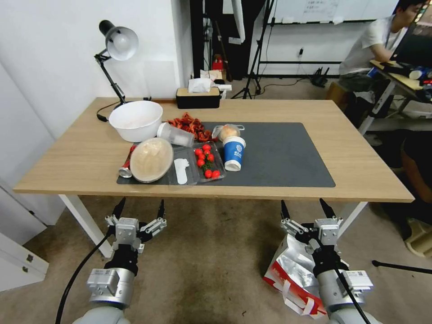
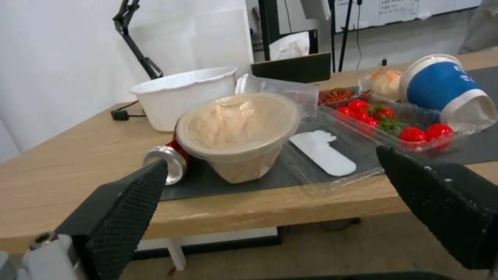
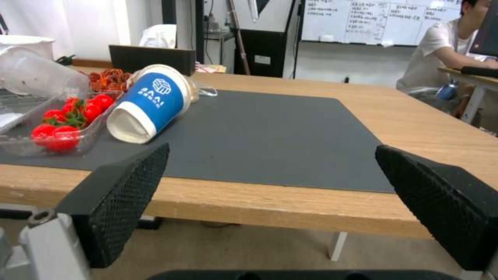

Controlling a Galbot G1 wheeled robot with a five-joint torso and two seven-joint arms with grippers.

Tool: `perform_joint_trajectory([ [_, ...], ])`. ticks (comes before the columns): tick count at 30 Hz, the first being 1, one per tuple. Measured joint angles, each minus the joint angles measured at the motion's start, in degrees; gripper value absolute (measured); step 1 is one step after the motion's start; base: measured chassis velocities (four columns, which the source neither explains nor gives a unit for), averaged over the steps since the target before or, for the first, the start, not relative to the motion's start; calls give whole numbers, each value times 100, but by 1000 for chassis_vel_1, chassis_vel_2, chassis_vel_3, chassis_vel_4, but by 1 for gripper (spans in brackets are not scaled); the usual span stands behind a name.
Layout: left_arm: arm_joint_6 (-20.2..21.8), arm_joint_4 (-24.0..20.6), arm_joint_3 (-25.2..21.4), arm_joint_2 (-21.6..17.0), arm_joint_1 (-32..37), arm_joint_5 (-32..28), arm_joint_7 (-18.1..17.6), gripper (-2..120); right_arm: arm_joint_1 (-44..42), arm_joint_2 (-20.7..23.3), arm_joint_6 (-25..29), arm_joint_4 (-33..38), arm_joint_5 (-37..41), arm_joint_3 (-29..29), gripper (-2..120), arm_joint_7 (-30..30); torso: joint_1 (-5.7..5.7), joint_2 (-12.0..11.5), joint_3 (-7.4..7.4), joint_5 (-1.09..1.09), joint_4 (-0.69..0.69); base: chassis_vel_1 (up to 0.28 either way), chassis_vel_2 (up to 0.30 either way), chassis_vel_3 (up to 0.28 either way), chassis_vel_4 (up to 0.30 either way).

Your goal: Pick up the food delivery bag from the floor and place it on the table.

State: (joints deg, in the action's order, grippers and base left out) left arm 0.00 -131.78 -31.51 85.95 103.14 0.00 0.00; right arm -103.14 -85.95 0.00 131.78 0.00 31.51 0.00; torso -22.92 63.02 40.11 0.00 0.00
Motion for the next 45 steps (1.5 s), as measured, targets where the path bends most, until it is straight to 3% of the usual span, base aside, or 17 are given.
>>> perform_joint_trajectory([
  [41, 0, 0, 0, 0, 0, -1, 0, 100, 0, 0, 0, 0, 0, 0, 100, 0, 0, 0, 0, 0, 0, 0, 0, 0, 0],
  [45, -47, 104, 38, -38, -64, -222, -17, 100, 40, 8, -170, 0, 70, 73, 100, -82, 0, 0, 0, 2, 1, 0, 0, 0, 0],
])
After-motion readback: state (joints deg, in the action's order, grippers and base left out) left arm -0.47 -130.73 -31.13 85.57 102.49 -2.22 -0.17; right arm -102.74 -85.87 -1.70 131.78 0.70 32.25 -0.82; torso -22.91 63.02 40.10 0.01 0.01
